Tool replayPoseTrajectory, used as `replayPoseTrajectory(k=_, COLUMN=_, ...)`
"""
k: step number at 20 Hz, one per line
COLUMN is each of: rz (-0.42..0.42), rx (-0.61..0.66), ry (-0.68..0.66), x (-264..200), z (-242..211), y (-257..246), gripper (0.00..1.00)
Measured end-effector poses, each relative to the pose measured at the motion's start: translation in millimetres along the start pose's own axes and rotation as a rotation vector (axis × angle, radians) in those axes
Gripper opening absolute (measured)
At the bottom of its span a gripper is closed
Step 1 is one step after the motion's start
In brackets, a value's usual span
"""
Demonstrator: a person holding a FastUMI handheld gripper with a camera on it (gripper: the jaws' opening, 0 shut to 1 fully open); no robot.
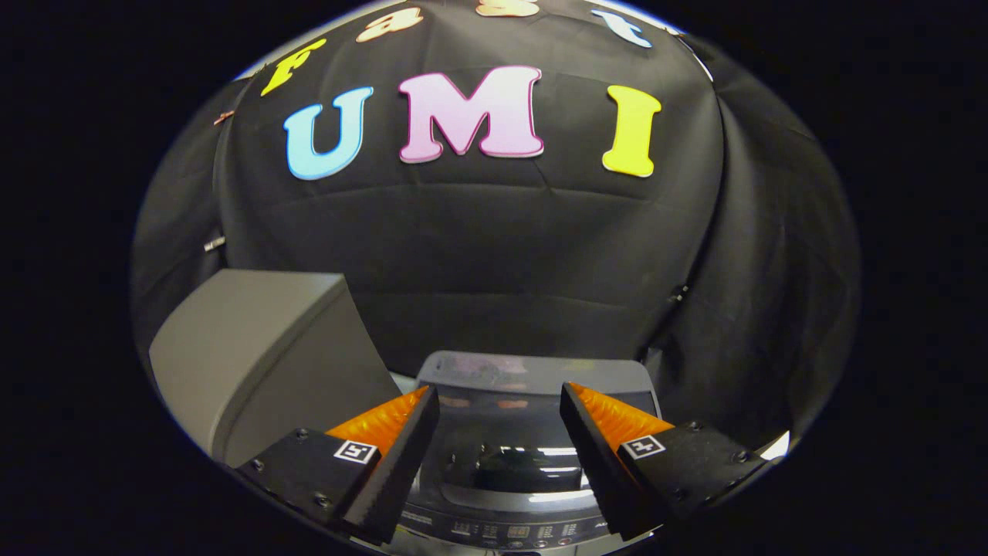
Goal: Put the clothes into the washing machine and then close the washing machine lid.
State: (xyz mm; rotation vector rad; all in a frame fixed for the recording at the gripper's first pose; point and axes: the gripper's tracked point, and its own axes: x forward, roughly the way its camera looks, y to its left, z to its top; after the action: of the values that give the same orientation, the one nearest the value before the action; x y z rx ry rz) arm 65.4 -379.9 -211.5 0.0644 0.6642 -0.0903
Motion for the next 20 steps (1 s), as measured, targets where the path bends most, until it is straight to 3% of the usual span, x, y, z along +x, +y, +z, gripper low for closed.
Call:
replayPoseTrajectory(k=7, rz=0.02, rx=0.067, ry=-0.29, x=-52.8, z=127.3, y=49.5, gripper=0.99)
replayPoseTrajectory(k=11, rz=0.023, rx=0.072, ry=-0.416, x=-91.4, z=173.0, y=66.4, gripper=0.99)
replayPoseTrajectory(k=20, rz=0.064, rx=0.032, ry=-0.474, x=-126.8, z=173.1, y=91.3, gripper=0.99)
